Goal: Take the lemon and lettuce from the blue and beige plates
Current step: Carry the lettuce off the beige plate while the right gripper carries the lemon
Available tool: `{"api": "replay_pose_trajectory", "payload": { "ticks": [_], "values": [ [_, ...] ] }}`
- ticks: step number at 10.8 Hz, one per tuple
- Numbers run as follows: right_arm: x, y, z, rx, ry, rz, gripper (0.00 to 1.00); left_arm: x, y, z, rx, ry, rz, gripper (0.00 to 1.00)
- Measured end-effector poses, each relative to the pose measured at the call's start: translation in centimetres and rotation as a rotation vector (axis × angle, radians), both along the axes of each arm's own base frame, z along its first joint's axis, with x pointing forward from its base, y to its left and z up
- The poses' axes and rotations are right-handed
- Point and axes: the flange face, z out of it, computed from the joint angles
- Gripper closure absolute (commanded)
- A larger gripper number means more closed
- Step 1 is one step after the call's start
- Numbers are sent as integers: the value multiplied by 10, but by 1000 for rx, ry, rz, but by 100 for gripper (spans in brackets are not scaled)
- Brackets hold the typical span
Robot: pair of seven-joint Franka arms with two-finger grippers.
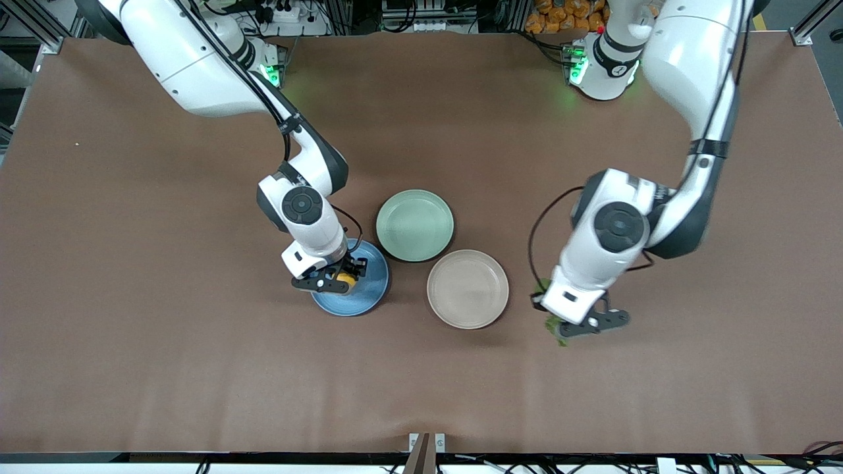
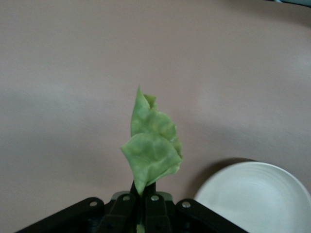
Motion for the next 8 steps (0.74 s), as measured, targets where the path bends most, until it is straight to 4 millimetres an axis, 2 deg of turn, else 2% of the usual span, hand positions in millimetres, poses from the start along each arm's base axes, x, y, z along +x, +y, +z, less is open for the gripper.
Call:
{"api": "replay_pose_trajectory", "payload": {
  "ticks": [2, 5, 6, 7, 8],
  "values": [
    [10, -15, 28, -19, -11, -13, 96, 11, 42, -5, 23, 22, -47, 100],
    [21, -59, 74, -24, 67, 35, 96, 21, 105, -16, 48, 59, -122, 100],
    [23, -79, 93, -25, 103, 55, 96, 21, 119, -21, 55, 82, -146, 24],
    [25, -101, 111, -31, 127, 70, 96, 21, 130, -25, 60, 100, -162, 0],
    [26, -121, 125, -45, 146, 88, 96, 21, 137, -28, 62, 110, -175, 0]
  ]
}}
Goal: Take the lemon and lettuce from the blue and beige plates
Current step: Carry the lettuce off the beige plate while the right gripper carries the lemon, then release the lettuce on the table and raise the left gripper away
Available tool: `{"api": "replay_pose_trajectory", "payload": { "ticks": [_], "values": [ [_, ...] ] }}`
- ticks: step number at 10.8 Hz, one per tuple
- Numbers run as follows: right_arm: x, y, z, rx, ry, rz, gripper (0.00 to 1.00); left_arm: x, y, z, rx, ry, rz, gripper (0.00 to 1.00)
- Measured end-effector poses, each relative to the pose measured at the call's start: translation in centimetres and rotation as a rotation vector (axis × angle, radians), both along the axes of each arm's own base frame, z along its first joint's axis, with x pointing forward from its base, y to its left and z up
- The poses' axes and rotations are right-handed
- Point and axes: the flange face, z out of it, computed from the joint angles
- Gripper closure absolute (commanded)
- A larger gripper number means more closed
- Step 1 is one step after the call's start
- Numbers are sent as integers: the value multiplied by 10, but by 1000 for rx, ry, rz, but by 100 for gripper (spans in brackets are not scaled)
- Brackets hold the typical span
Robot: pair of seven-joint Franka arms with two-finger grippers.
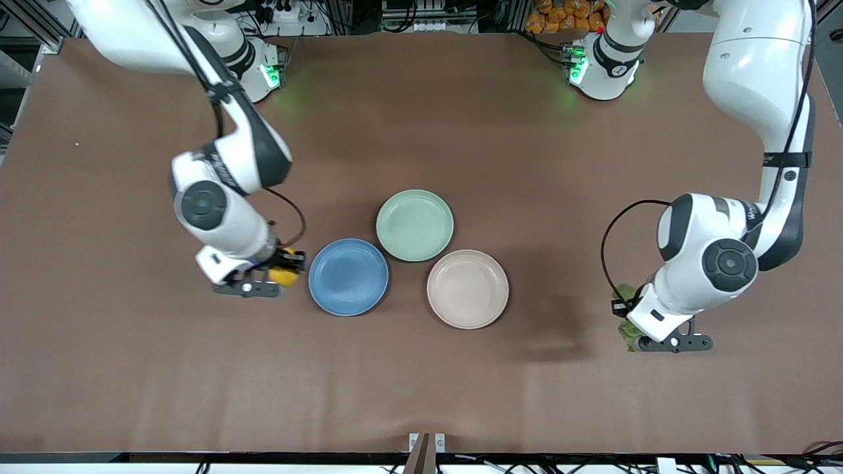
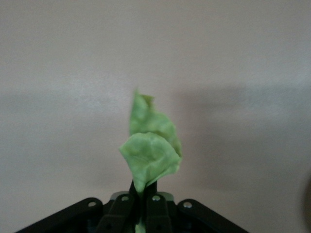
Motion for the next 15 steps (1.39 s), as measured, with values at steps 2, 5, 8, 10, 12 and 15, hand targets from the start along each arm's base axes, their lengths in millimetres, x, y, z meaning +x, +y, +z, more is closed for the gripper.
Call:
{"api": "replay_pose_trajectory", "payload": {
  "ticks": [2, 5, 8, 10, 12, 15],
  "values": [
    [1, -39, 16, -36, 40, 41, 95, -4, -3, -8, -3, 20, -5, 0],
    [2, -93, 29, -70, 91, 72, 95, -14, -10, -29, -44, 62, 66, 0],
    [4, -147, 35, -81, 120, 135, 95, -36, -22, -53, -88, -34, 183, 0],
    [3, -171, 37, -81, 127, 157, 95, -78, -20, -62, -93, -58, 190, 0],
    [1, -182, 32, -81, 136, 154, 95, -115, -11, -48, -72, -46, 191, 0],
    [-5, -196, 9, -80, 123, 157, 95, -155, 0, -28, -48, -43, 194, 0]
  ]
}}
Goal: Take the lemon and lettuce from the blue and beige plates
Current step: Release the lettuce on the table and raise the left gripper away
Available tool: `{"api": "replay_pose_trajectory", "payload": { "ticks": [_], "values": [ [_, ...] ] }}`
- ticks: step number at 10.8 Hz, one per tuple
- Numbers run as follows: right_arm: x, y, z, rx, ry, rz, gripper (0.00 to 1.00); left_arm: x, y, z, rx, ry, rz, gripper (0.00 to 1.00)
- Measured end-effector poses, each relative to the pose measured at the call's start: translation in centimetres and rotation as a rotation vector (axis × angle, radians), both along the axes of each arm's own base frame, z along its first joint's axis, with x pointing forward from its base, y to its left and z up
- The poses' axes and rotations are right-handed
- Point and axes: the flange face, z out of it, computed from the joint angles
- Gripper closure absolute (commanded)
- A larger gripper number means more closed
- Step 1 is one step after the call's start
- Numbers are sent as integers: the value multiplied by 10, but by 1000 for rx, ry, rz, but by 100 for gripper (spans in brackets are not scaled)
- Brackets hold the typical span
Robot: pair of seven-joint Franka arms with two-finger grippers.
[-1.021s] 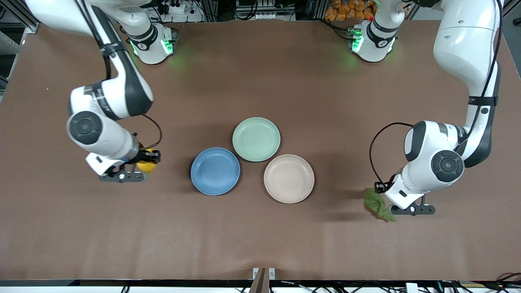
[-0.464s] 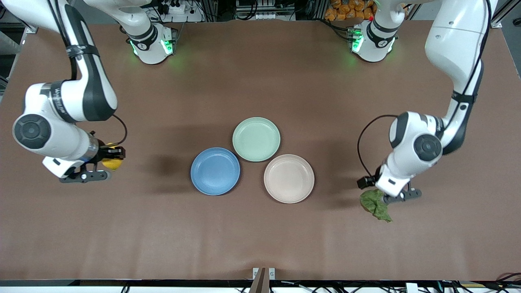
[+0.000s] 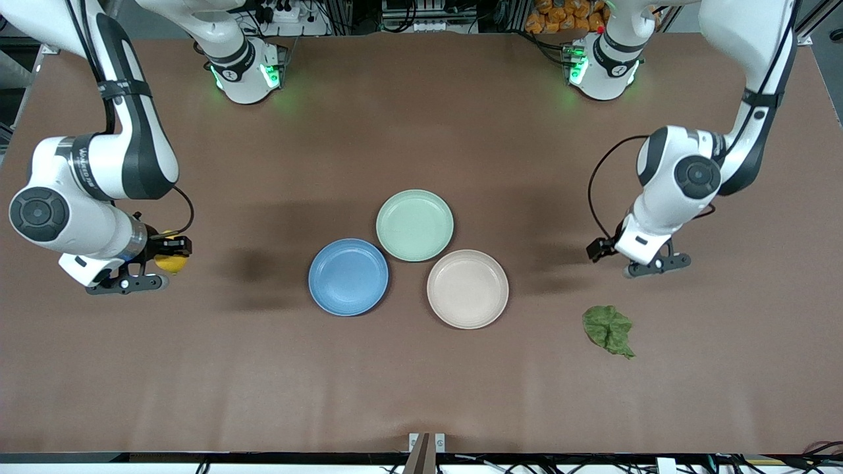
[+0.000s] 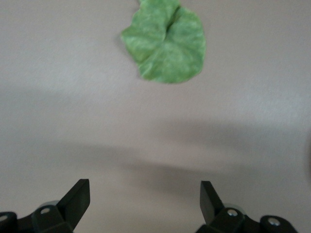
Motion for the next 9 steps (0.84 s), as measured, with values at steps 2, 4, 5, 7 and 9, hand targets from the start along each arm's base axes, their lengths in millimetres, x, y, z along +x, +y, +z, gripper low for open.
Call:
{"api": "replay_pose_trajectory", "payload": {
  "ticks": [2, 4, 5, 7, 9],
  "values": [
    [-5, -10, -19, 5, -23, 10, 95, -12, 2, 9, 7, -7, -1, 0],
    [-13, -17, -42, 11, -57, 15, 95, -15, 3, 22, 8, -28, -1, 0],
    [-18, -19, -54, 15, -75, 17, 95, -15, 3, 33, 8, -46, 0, 0],
    [-30, -19, -79, 32, -127, 18, 95, -14, 3, 62, 13, -78, 1, 0],
    [-44, -18, -105, 61, -157, -4, 95, -8, 4, 104, 40, -51, -30, 0]
  ]
}}
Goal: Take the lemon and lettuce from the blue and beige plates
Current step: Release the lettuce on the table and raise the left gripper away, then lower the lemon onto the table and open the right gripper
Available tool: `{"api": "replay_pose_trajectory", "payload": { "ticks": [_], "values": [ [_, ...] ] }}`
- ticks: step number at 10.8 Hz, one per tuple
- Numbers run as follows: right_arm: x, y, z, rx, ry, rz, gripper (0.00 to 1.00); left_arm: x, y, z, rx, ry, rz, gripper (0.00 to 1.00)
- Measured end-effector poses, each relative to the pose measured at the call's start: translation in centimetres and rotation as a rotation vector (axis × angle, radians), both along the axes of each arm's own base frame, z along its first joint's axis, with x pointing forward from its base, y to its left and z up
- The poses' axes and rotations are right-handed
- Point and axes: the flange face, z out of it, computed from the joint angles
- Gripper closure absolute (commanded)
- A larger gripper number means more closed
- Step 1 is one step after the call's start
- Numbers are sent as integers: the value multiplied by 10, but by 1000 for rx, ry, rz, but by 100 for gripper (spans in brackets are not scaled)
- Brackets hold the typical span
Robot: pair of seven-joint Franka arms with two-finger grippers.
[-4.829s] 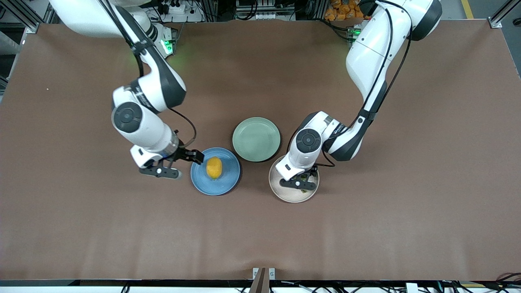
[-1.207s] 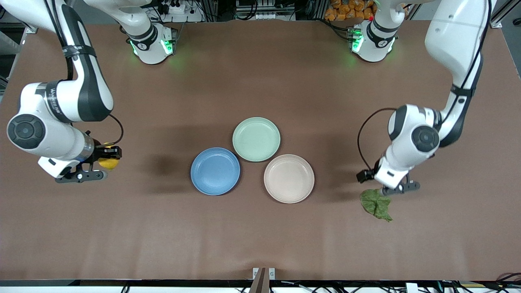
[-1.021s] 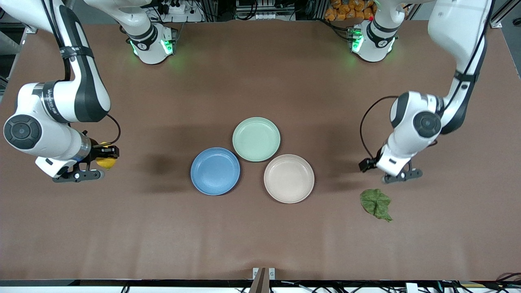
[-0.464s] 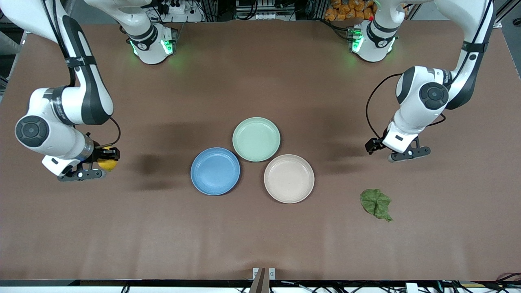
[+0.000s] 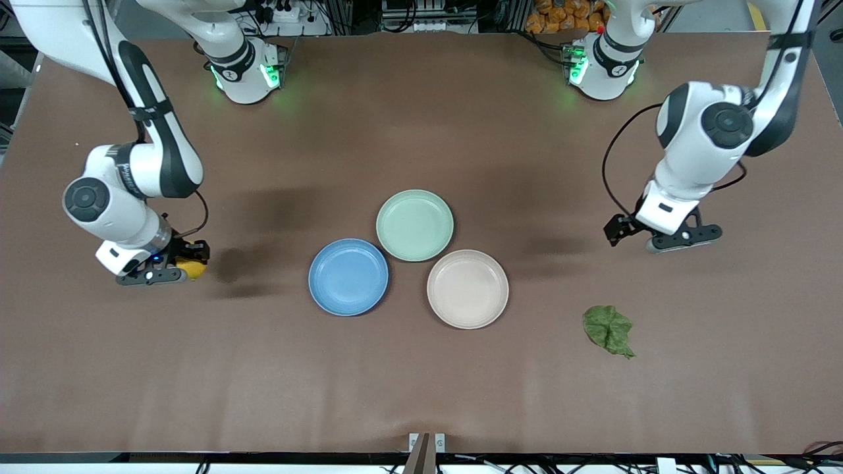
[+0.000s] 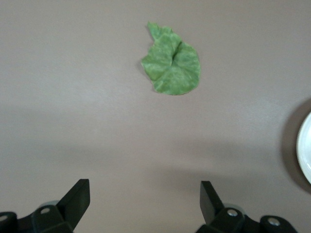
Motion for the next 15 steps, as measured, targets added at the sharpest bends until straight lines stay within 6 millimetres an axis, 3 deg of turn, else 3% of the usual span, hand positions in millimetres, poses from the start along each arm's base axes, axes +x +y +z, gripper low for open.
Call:
{"api": "replay_pose_trajectory", "payload": {
  "ticks": [3, 5, 8, 9, 10, 13, 15],
  "values": [
    [-5, -1, -17, 9, 7, -10, 95, 14, -1, 78, -35, 18, -110, 0],
    [-5, -1, -32, 10, 0, -9, 91, 10, 6, 132, -91, -37, -148, 0],
    [-5, -1, -48, 10, -4, -8, 23, -16, 7, 219, -87, -16, -175, 0],
    [-4, -1, -46, 11, -7, -9, 0, -18, 5, 237, -86, -23, -184, 0],
    [-3, -1, -45, 11, -10, -9, 0, -18, 5, 244, -84, -30, -190, 0],
    [3, 0, -38, 11, -29, -7, 0, -10, 3, 235, -86, -2, -195, 0],
    [9, 1, -25, 11, -44, -6, 0, -11, 3, 240, -86, 29, -201, 0]
  ]
}}
